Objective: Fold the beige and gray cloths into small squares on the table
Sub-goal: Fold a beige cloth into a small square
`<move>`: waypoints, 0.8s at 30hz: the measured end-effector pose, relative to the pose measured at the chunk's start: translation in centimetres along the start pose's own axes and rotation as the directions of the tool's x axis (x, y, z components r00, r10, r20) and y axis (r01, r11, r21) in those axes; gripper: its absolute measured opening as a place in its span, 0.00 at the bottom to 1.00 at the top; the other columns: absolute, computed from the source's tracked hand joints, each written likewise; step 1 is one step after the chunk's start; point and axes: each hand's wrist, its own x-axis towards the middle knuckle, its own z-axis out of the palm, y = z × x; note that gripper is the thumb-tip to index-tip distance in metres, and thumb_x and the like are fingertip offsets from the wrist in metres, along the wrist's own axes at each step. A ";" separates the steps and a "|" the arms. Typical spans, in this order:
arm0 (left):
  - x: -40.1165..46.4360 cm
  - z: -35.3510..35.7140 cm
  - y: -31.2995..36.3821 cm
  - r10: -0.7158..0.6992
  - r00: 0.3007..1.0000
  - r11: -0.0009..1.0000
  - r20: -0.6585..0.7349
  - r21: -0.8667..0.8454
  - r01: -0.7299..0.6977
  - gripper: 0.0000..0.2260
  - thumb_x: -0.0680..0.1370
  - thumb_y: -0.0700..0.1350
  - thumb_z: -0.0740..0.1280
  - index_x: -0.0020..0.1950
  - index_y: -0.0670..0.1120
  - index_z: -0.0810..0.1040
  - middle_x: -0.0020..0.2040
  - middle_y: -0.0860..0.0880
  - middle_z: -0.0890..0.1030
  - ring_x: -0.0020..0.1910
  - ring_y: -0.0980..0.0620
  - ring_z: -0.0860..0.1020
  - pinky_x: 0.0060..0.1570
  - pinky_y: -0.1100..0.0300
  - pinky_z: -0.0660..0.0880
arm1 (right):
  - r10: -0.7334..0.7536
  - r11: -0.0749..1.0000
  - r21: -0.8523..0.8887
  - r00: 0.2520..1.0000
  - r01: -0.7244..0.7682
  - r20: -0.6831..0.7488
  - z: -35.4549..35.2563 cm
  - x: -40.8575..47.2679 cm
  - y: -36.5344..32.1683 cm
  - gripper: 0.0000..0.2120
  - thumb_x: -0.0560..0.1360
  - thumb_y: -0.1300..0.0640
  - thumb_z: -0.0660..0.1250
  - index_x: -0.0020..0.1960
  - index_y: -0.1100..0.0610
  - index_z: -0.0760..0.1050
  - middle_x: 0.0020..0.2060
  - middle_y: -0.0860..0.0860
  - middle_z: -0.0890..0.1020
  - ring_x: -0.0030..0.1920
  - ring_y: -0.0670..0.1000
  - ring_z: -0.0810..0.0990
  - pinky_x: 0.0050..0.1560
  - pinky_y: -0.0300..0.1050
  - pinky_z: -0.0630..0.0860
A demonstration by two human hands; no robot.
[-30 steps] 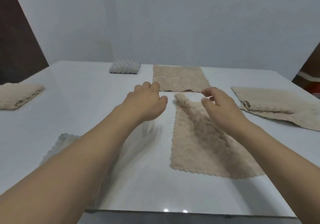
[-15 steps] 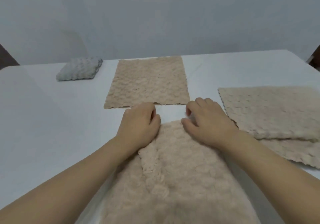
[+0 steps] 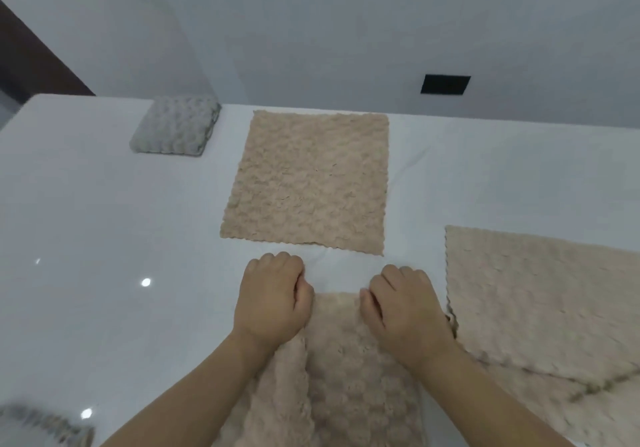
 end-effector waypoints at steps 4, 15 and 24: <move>0.1 0.4 -0.6 0.005 1.000 0.999 0.026 0.050 -0.006 0.07 0.73 0.45 0.58 0.35 0.48 0.64 0.32 0.53 0.63 0.32 0.50 0.62 0.36 0.55 0.57 | 0.015 1.000 -0.010 0.999 -0.014 0.052 0.0 0.3 -0.1 0.12 0.78 0.50 0.57 0.38 0.54 0.67 0.34 0.48 0.68 0.34 0.51 0.64 0.37 0.49 0.64; -2.8 0.6 -0.3 -0.155 0.986 0.986 -0.056 -0.075 0.151 0.05 0.75 0.49 0.59 0.42 0.49 0.71 0.38 0.53 0.68 0.37 0.50 0.67 0.41 0.53 0.63 | -0.041 0.999 -0.032 0.999 0.042 0.007 0.3 0.5 0.2 0.16 0.79 0.50 0.57 0.34 0.55 0.68 0.33 0.50 0.68 0.34 0.53 0.65 0.38 0.48 0.60; -6.5 1.9 2.4 -0.388 0.897 0.914 -0.212 0.034 0.404 0.06 0.71 0.49 0.60 0.40 0.47 0.72 0.34 0.51 0.70 0.34 0.47 0.69 0.40 0.51 0.66 | -0.085 0.989 0.121 0.996 0.089 -0.041 0.2 0.3 0.5 0.21 0.83 0.45 0.48 0.35 0.53 0.63 0.28 0.49 0.66 0.29 0.51 0.65 0.36 0.46 0.60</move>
